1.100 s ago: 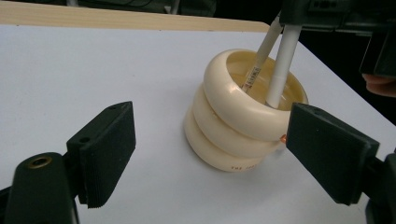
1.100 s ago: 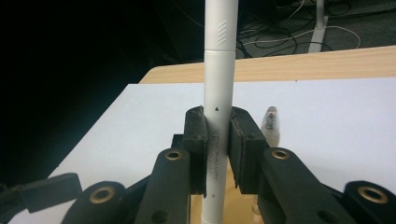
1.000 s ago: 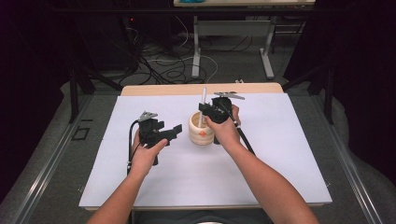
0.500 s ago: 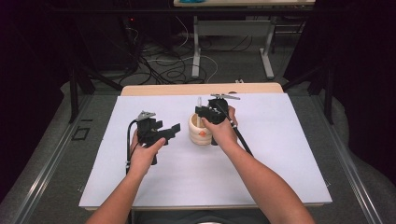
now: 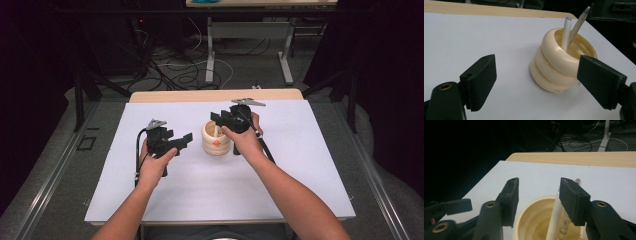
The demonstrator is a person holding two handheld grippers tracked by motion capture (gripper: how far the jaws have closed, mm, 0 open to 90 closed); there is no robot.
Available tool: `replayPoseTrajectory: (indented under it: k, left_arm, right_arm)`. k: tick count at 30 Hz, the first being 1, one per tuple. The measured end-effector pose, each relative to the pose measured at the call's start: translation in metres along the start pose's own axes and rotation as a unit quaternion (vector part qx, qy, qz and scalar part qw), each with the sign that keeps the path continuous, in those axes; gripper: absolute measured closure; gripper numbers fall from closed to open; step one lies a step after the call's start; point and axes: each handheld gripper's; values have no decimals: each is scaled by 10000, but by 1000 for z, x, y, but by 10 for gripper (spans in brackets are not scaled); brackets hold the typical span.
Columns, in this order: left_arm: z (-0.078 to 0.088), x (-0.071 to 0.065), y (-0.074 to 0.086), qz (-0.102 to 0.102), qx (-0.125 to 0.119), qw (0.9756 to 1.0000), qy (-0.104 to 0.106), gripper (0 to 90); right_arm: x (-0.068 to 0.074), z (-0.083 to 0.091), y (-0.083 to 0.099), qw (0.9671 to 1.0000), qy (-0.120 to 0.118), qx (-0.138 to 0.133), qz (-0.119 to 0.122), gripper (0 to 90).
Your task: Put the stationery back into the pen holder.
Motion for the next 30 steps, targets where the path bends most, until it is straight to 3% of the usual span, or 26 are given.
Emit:
replayPoseTrajectory:
  k: [3, 4, 8, 18, 22, 25, 28, 30]
  left_arm:
    - [2, 1, -1, -24, 93, 10000, 16, 161]
    - [1, 1, -1, 2, 1, 10000, 1, 161]
    - [2, 3, -1, -18, 67, 10000, 12, 160]
    - [2, 4, -1, 17, 34, 10000, -5, 161]
    - [1, 4, -1, 31, 24, 10000, -14, 161]
    - [1, 4, -1, 29, 21, 10000, -5, 161]
    - [2, 4, -1, -4, 42, 10000, 0, 161]
    - [2, 5, -1, -3, 55, 10000, -9, 160]
  right_arm:
    - [-5, 7, 0, 10000, -51, 10, 51, 460]
    - [-6, 8, -1, 10000, -76, 25, 47, 446]
    - [-14, 17, -2, 9993, -75, 21, 359, 432]
    - [-36, 32, -4, 9976, 26, 81, 687, 370]
    - [-43, 35, -4, 9951, 122, 108, 977, 322]
    - [-47, 37, -3, 9941, 236, 155, 1051, 290]
    - [-52, 39, -3, 9902, 422, 231, 1310, 213]
    - [-54, 39, -4, 9896, 437, 253, 1350, 214]
Point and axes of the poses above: each handheld gripper's, and its own axes: z roughly backward along the jaws, y roughly out of its underside, x roughly to its left, and after that the axes turned 3 degrees about x, right-handed
